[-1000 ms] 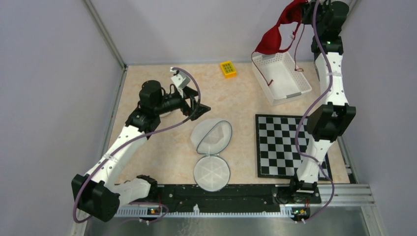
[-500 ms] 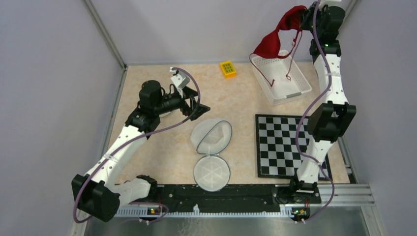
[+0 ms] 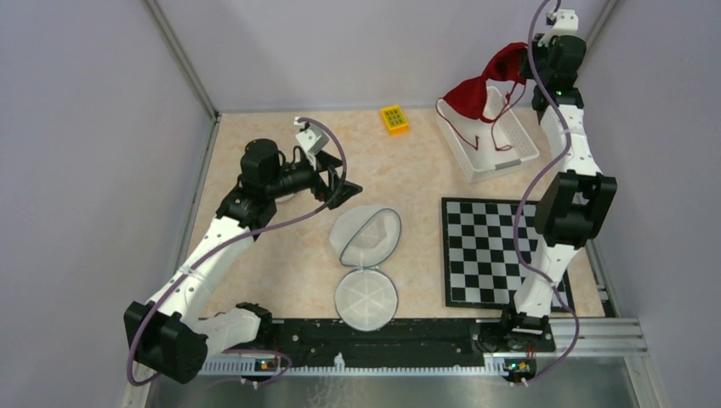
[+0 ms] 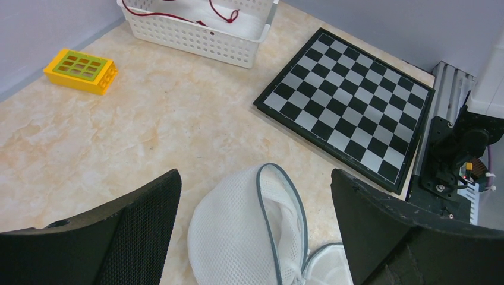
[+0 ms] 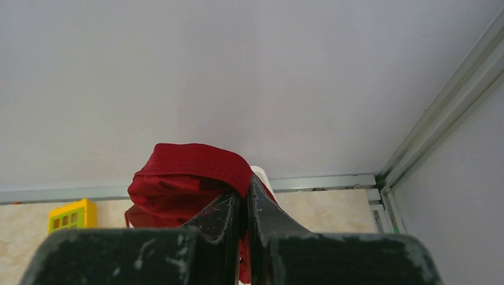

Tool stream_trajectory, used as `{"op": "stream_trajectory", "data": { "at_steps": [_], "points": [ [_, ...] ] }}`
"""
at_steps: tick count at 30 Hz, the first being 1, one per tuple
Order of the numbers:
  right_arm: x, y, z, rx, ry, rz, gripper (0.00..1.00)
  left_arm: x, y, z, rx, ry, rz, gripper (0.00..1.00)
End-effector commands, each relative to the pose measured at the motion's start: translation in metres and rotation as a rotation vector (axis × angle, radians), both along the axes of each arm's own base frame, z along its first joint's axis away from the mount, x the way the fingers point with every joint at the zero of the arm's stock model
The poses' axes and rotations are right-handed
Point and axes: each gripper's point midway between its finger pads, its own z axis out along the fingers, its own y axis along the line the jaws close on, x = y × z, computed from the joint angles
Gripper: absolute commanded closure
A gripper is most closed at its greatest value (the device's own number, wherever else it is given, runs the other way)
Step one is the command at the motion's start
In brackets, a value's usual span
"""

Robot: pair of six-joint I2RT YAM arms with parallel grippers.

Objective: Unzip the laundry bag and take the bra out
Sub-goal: Place the bra in the bin.

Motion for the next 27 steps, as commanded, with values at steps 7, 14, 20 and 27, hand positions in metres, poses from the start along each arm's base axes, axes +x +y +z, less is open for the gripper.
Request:
{"op": "stream_trajectory", "data": {
  "at_steps": [7,14,20,27],
  "points": [
    [0.002,-0.019,0.047,-0.151,-0.149,-0.035,1.0,0.003,0.0,0.002,0.002,-0.019,-0.003,0.01],
    [0.024,-0.02,0.028,-0.202,-0.146,-0.018,1.0,0.009,0.002,-0.002,0.022,-0.027,0.004,0.01],
    [0.016,-0.018,-0.018,-0.309,-0.091,0.025,1.0,0.008,0.002,-0.003,0.022,-0.021,0.005,0.01],
    [0.001,-0.014,-0.05,-0.399,-0.038,0.075,1.0,0.007,0.003,-0.002,0.018,-0.018,0.007,0.01]
  ]
}}
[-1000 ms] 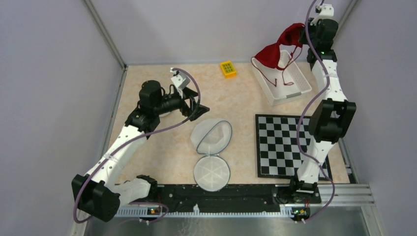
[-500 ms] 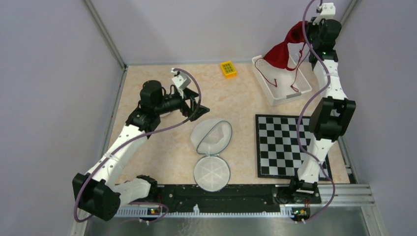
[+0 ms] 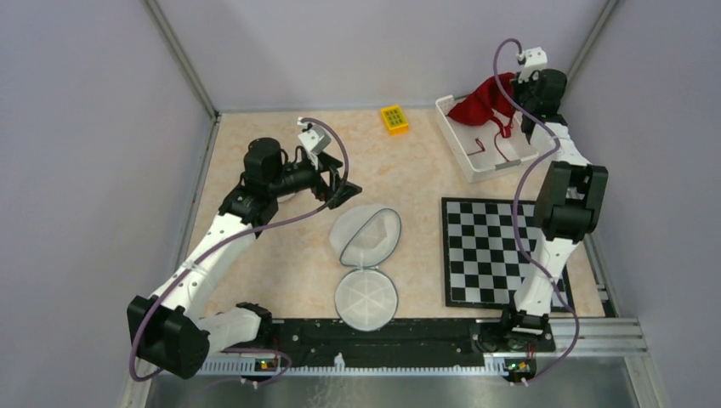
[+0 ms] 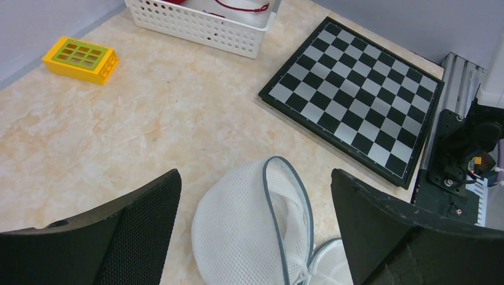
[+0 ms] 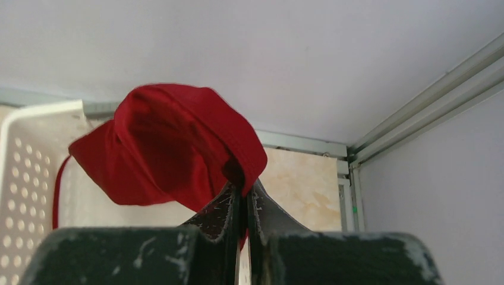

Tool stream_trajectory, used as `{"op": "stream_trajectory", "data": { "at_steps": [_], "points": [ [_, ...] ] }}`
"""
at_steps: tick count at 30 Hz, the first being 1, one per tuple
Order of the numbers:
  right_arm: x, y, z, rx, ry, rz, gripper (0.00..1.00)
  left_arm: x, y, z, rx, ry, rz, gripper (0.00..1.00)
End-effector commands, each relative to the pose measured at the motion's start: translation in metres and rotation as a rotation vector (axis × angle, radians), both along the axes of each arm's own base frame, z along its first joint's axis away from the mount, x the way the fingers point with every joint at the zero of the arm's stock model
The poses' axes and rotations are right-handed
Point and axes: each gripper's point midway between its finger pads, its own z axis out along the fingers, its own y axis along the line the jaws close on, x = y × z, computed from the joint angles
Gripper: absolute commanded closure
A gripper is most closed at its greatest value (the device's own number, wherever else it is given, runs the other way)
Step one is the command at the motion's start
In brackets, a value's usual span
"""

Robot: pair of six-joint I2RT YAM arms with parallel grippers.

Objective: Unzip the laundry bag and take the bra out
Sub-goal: Place the bra in the bin.

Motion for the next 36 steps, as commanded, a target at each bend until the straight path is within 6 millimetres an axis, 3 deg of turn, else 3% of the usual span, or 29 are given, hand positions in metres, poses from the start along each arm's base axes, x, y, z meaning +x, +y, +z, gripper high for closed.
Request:
{"op": "stream_trajectory", "data": {
  "at_steps": [1,9,19,20,24,29,33,36],
  "points": [
    [-0.013,0.009,0.049,-0.11,-0.118,0.068,1.0,0.0,0.002,0.011,-0.01,-0.036,0.003,0.01],
    [-0.049,0.021,-0.014,-0.242,-0.009,0.163,1.0,-0.002,0.002,0.011,-0.015,-0.034,0.002,0.01],
    [-0.075,0.037,-0.051,-0.405,0.057,0.263,1.0,-0.001,0.001,0.012,-0.018,-0.039,-0.001,0.01],
    [-0.076,0.039,-0.052,-0.417,0.068,0.276,1.0,-0.001,0.001,0.013,-0.018,-0.041,-0.001,0.01],
    [-0.086,0.045,-0.055,-0.436,0.12,0.329,0.85,-0.001,0.002,0.014,-0.015,-0.045,0.002,0.01],
    [-0.105,0.052,-0.056,-0.481,0.159,0.406,0.9,-0.002,0.003,0.014,-0.015,-0.049,0.002,0.01],
    [-0.125,0.06,-0.061,-0.508,0.22,0.494,0.88,-0.004,0.004,0.015,-0.012,-0.058,0.005,0.01],
    [-0.141,0.065,-0.067,-0.51,0.296,0.564,0.78,-0.005,0.005,0.016,-0.009,-0.063,0.006,0.01]
  ]
}}
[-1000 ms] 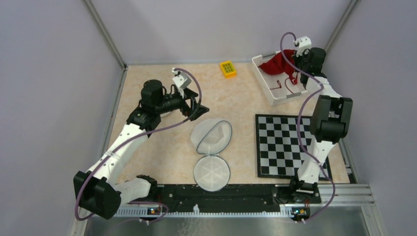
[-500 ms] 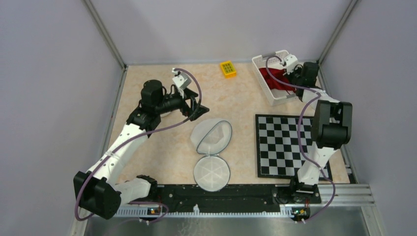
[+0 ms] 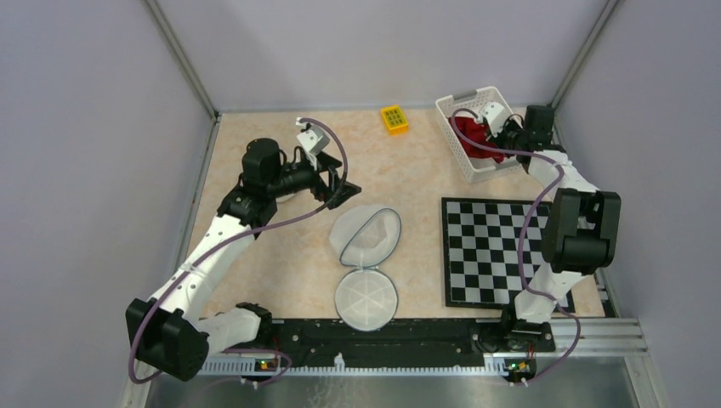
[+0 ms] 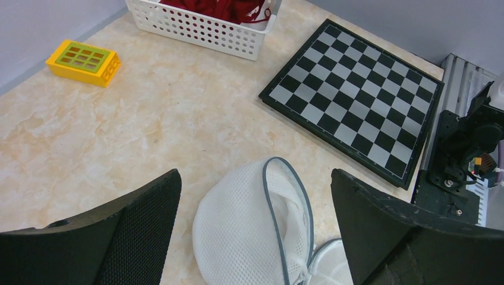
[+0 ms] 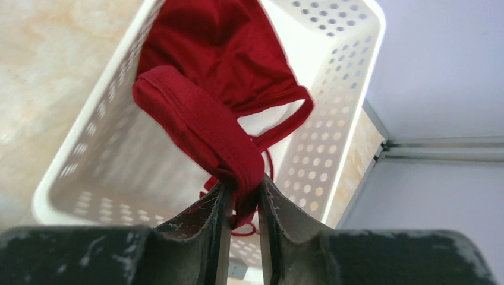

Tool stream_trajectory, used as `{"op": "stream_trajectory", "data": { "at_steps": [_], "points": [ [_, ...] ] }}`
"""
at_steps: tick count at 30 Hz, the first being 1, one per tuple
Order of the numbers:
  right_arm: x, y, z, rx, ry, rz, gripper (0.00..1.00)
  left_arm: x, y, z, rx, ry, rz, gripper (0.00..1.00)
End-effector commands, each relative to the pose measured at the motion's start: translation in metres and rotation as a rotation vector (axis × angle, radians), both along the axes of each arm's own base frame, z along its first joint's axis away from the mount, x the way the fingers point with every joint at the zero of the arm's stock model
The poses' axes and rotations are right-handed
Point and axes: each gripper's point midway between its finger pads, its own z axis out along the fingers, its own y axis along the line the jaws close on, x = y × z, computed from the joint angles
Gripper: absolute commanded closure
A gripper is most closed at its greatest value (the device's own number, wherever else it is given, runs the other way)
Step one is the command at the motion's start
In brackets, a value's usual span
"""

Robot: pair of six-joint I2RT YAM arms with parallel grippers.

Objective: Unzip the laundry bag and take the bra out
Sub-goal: Place the bra in the bin.

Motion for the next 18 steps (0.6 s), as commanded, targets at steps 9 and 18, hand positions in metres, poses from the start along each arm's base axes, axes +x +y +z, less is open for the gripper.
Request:
{"op": "stream_trajectory", "data": {
  "at_steps": [9,18],
  "points": [
    [-0.06,0.024,0.013,-0.024,0.257,0.208,0.47,-0.006,0.004,0.016,-0.009,-0.061,-0.004,0.01],
    [-0.024,0.049,0.039,0.373,0.377,0.044,0.48,-0.01,0.006,0.012,-0.003,-0.051,-0.001,0.01]
  ]
}}
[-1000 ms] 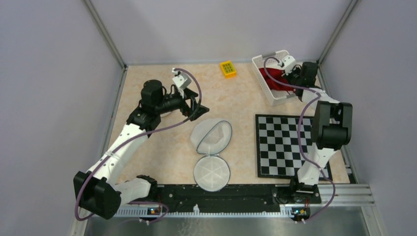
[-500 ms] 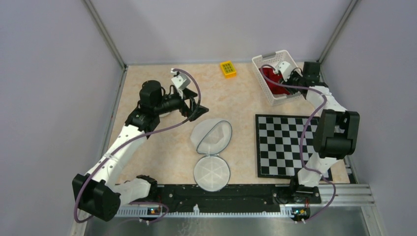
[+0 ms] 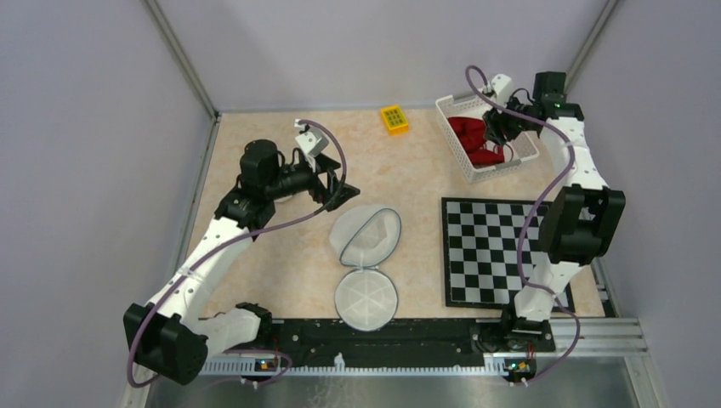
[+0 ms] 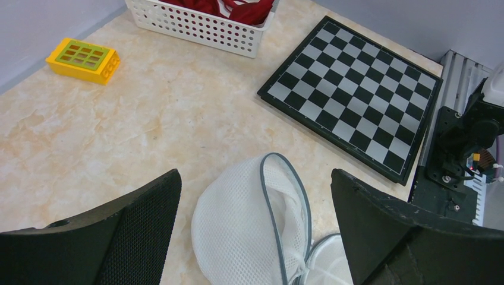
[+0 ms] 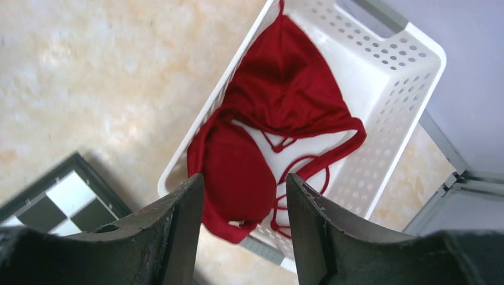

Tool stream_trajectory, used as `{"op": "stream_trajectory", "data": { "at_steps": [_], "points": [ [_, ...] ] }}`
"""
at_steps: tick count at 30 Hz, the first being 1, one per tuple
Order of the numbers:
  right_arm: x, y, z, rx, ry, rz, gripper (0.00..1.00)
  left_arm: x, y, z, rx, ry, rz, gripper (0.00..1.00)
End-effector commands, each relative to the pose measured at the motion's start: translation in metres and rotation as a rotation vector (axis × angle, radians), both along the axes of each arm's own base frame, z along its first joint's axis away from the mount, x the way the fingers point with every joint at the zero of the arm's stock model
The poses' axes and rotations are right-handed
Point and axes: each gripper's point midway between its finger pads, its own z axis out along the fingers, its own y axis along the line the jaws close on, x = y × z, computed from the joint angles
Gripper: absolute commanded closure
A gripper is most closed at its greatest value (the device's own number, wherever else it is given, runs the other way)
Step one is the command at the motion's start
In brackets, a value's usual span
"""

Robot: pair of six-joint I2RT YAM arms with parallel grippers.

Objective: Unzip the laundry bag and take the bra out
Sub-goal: Place the bra in the bin.

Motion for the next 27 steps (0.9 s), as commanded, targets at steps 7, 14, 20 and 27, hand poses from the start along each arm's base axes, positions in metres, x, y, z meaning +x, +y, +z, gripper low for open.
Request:
{"op": "stream_trajectory", "data": {
  "at_steps": [7,14,20,27],
  "points": [
    [0.045,-0.004,-0.039,0.156,0.157,-0.341,0.54,-0.003,0.004,0.008,-0.007,-0.04,0.005,0.01],
    [0.055,-0.016,-0.092,0.041,0.236,-0.415,0.54,-0.001,0.002,0.007,-0.013,-0.033,0.004,0.01],
    [0.065,-0.021,-0.131,0.01,0.283,-0.437,0.53,0.0,0.002,0.005,-0.009,-0.025,0.007,0.01],
    [0.109,-0.035,-0.121,-0.01,0.104,-0.481,0.54,0.001,0.004,0.0,0.009,-0.018,0.014,0.01]
  ]
}}
